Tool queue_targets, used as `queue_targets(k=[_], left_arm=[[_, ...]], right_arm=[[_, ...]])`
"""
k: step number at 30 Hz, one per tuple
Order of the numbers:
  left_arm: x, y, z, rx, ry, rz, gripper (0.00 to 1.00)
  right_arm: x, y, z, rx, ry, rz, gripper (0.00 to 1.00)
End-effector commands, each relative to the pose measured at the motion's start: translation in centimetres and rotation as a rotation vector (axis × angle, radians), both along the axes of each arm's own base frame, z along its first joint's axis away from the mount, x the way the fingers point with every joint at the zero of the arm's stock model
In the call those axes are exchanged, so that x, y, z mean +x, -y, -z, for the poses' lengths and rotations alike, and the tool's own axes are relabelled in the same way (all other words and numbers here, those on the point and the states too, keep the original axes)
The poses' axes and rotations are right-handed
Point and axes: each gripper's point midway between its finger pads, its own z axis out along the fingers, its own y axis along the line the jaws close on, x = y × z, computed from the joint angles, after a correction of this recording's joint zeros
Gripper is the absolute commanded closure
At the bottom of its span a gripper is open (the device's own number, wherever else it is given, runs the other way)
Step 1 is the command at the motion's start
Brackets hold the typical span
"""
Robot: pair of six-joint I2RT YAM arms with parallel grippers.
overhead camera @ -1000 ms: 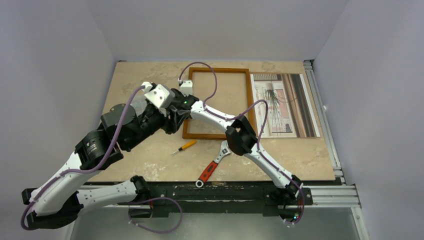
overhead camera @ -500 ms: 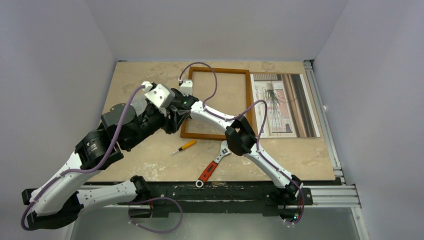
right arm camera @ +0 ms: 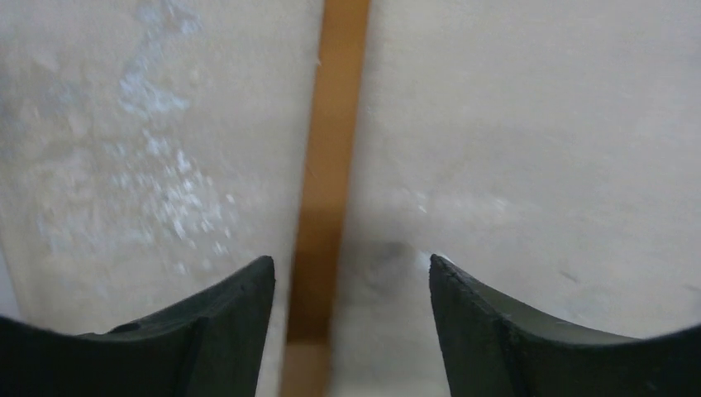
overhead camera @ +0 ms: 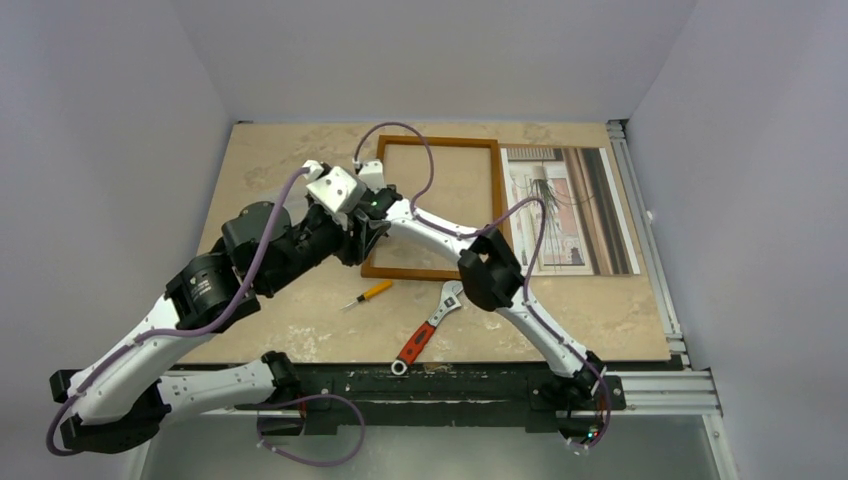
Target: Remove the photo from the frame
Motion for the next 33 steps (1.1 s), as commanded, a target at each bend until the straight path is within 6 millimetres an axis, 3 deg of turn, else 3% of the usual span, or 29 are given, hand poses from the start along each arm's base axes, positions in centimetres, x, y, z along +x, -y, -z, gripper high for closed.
queue_targets(k=[1,3,6,10,13,18,22,25,33], left_arm=[[0.9,0.9,0.1,-0.020,0.012,-0.010,0.54],[1.4,0.9,0.6,-0.012,0.014,-0.035,0.53],[2.1,0.9,1.2,-0.004,0.017,-0.066,0.52],[2.7,1.3,1.9,-0.039,0.010,-0.091,0.48],[3.0,3.0,3.1,-0.070,-0.032,-0.071,0.44],[3.6,9.5,6.9,-0.028,-0.224,0.060,0.42],[2.8,17.7,10.7,-0.025,-0.482,0.266,0.45],[2.7,22.2,13.2,-0.043,-0.631,0.360,0.47],[4.2,29.8,19.3,-0.073,-0.848,0.452,0.47]], right_arm=[[-2.8,3.7,-14.4,0.042,0.080,-0.078,0.30],[-4.3,7.6,-15.7,0.007,0.063,-0.077,0.28],[-6.1,14.6,-15.6,0.022,0.033,-0.023,0.27],[-8.7,24.3,-12.9,0.114,-0.007,0.080,0.27],[-10.5,31.3,-10.6,0.152,-0.033,0.191,0.29],[-12.8,39.9,-6.8,0.215,-0.098,0.374,0.39],[-14.3,45.4,-4.8,0.244,-0.159,0.586,0.45],[-15.4,49.6,-3.9,0.310,-0.153,0.739,0.45],[-19.5,55.8,-1.5,0.515,-0.094,1.022,0.36]])
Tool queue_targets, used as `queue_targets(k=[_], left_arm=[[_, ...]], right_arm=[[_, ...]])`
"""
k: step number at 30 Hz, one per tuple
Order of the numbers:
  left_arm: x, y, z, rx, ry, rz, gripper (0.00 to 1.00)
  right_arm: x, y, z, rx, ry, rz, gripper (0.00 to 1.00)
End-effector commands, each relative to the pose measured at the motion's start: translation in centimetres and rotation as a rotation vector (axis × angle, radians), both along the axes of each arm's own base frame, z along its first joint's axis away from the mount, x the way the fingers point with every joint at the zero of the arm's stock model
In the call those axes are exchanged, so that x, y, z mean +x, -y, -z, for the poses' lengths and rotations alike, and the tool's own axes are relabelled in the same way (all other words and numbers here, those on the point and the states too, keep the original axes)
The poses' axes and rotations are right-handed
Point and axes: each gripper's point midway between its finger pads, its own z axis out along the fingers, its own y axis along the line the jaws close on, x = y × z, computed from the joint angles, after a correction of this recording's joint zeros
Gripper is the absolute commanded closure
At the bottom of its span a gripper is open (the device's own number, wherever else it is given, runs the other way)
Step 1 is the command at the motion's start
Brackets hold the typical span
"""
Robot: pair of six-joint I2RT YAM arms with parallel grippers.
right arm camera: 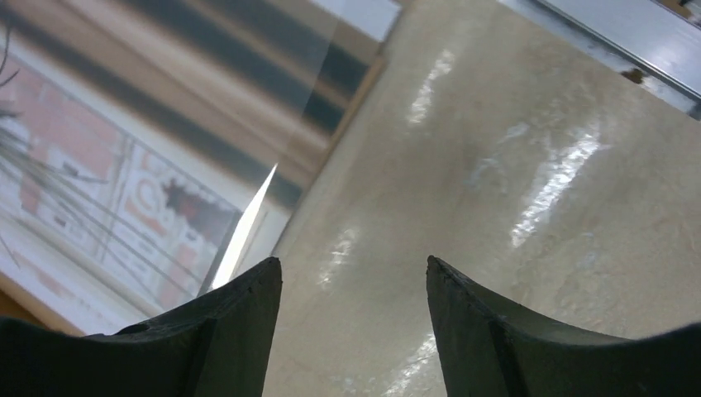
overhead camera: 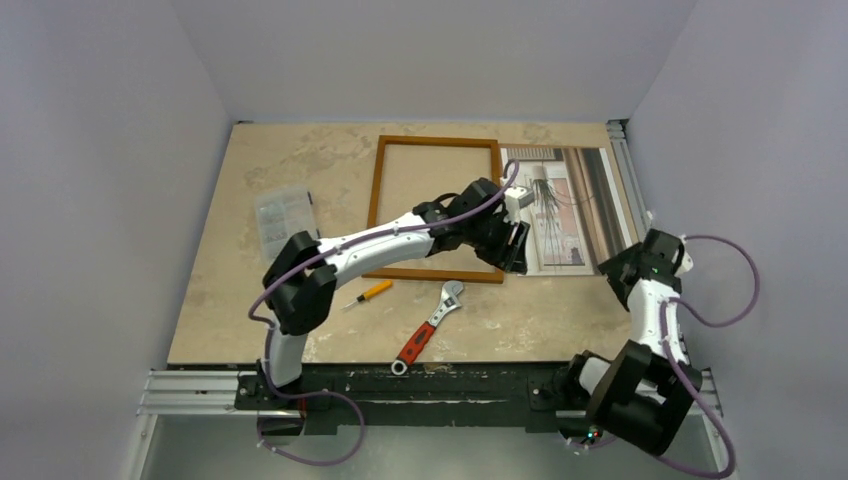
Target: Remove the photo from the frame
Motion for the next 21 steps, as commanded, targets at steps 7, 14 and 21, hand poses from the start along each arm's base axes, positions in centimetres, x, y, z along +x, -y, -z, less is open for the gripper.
queue_targets(k=[7,14,21], left_arm=[[0.8,7.9,-0.4,-0.196,-0.152,0.115,0.48],[2.6,9.5,2.3,-0.158,-0.141,0.125,0.49],[4.1,9.3,3.8,-0.079,-0.070,0.136,0.47]], right_arm=[[-2.8,4.0,2.2,0.182,0.183,0.273,0.35],[-0.1,5.3,0.1,0.141,0.365,0.165,0.28],[1.5,6.1,0.5,0.173,0.425,0.141,0.22]])
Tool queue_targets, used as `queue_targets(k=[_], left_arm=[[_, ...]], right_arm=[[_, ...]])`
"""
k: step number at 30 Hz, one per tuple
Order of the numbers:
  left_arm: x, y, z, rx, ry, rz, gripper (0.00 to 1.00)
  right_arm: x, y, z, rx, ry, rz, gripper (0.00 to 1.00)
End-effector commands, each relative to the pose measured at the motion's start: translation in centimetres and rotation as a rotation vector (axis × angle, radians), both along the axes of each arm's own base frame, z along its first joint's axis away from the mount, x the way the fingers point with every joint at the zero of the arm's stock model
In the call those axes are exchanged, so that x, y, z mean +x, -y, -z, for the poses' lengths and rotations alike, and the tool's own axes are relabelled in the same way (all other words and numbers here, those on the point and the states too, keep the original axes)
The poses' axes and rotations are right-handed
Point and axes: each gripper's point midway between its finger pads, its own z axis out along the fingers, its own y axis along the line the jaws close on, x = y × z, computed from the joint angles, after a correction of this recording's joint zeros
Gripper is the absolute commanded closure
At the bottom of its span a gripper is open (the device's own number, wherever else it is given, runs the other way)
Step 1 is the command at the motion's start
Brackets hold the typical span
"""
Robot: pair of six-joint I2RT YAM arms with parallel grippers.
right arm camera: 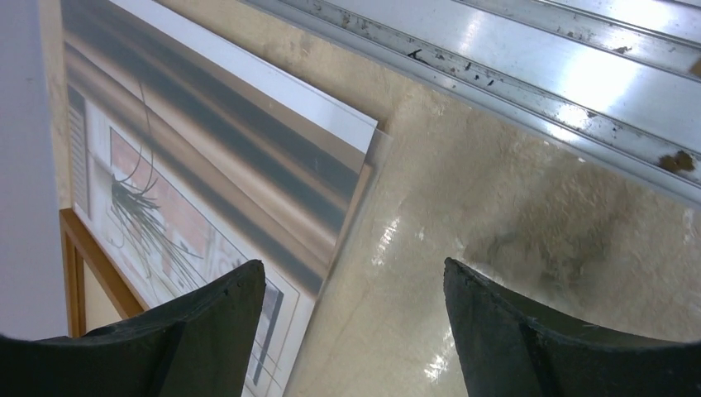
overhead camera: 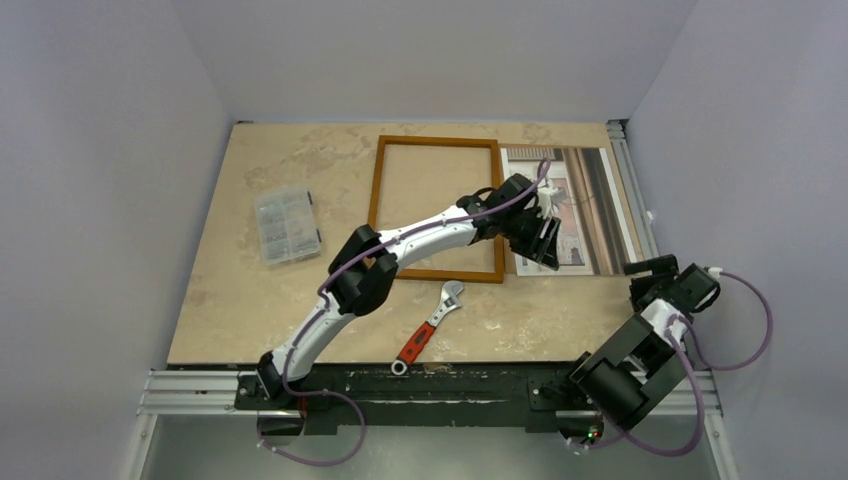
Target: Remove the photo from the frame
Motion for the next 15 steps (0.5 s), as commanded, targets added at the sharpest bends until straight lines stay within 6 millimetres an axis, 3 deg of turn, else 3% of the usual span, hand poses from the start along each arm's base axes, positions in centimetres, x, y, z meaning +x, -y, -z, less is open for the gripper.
queue_targets(k=[1,7,15], left_arm=[[1.5,-0.3,-1.5,0.011,0.124,0.028,0.46],[4.0,-0.7,-0.9,0.056,0.245,-0.007,0.44],[6.2,1.2,-0.3,-0.072,0.093,-0.095,0.45]], right_arm=[[1.9,0.9,-0.8,-0.019,0.089,-0.045,0.22],[2.1,1.5,0.2,-0.006,0.093,-0.027,0.22],[2.3,2.0,1.4,0.011,0.095,-0.033,0.22]])
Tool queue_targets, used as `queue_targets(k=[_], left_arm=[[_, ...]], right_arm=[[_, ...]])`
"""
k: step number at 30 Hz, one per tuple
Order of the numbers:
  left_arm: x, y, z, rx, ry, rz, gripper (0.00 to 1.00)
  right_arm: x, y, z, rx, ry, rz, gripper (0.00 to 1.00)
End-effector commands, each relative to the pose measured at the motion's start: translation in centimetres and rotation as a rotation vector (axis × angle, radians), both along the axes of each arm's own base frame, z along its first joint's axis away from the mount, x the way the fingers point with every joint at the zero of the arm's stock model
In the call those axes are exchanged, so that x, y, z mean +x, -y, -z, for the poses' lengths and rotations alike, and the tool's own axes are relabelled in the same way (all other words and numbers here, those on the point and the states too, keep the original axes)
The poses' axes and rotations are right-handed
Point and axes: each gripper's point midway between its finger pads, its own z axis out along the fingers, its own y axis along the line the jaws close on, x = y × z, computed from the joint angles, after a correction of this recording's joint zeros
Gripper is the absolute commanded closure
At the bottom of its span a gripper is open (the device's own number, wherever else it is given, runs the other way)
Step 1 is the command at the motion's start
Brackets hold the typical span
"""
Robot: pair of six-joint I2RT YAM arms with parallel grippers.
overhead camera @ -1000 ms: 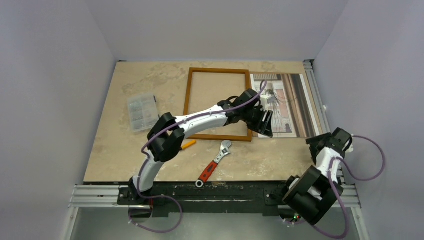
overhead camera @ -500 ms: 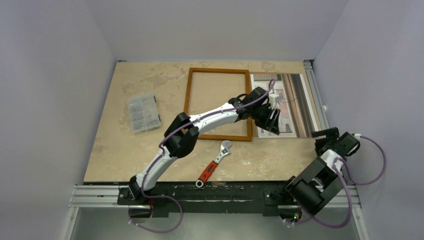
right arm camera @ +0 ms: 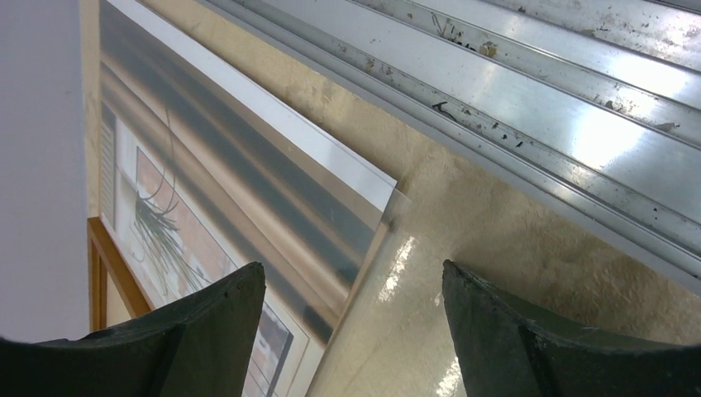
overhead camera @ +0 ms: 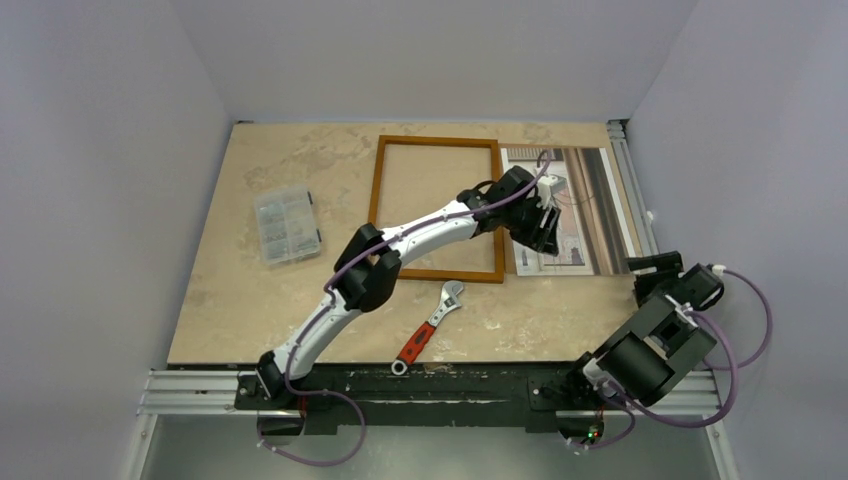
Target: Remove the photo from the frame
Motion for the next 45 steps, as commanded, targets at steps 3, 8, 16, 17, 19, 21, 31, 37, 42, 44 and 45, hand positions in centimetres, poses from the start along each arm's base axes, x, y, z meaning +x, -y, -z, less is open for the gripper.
queue_targets(k=[3,8,16,17,19,21,31,37,42,44,45], left_arm=[[2.9,1.6,-0.5,-0.151,-0.122,-0.083,0.46],[3.1,1.6,0.3,-0.167,-0.173,-0.098,0.47],[3.5,1.2,1.5,-0.147,-0.190,-0.113,0.47],[3.5,1.2,1.7,-0.141,-0.193,-0.116,0.47],[3.7,1.1,2.0,-0.132,-0.200,-0.121,0.47],[3.7,1.0,2.2,-0.126,-0.200,-0.122,0.48],[3.8,0.9,0.7,-0.135,-0.164,-0.120,0.48],[3.7,0.7,0.2,-0.132,-0.155,-0.114,0.48],[3.3,0.8,0.3,-0.128,-0.162,-0.108,0.48],[3.1,0.9,0.3,-0.127,-0.163,-0.105,0.47],[3.0,0.9,0.4,-0.124,-0.164,-0.101,0.47]], right_arm=[[0.4,0.7,0.5,-0.008,0.032,-0.006,0.22],[1.6,0.9,0.4,0.007,0.085,-0.035,0.23],[2.7,0.0,0.1,0.043,0.151,-0.101,0.25],[2.7,-0.1,0.0,0.041,0.157,-0.106,0.25],[2.6,-0.3,-0.1,0.033,0.160,-0.110,0.25],[2.5,-0.4,-0.5,0.026,0.169,-0.112,0.25],[1.6,-0.7,-1.5,-0.032,0.151,-0.109,0.26],[0.9,-0.2,-0.9,-0.049,0.103,-0.074,0.26],[-0.2,1.2,0.7,-0.033,0.004,0.021,0.24],[-0.2,1.7,0.9,-0.034,-0.005,0.035,0.24],[-0.2,1.8,1.1,-0.028,-0.011,0.041,0.24]])
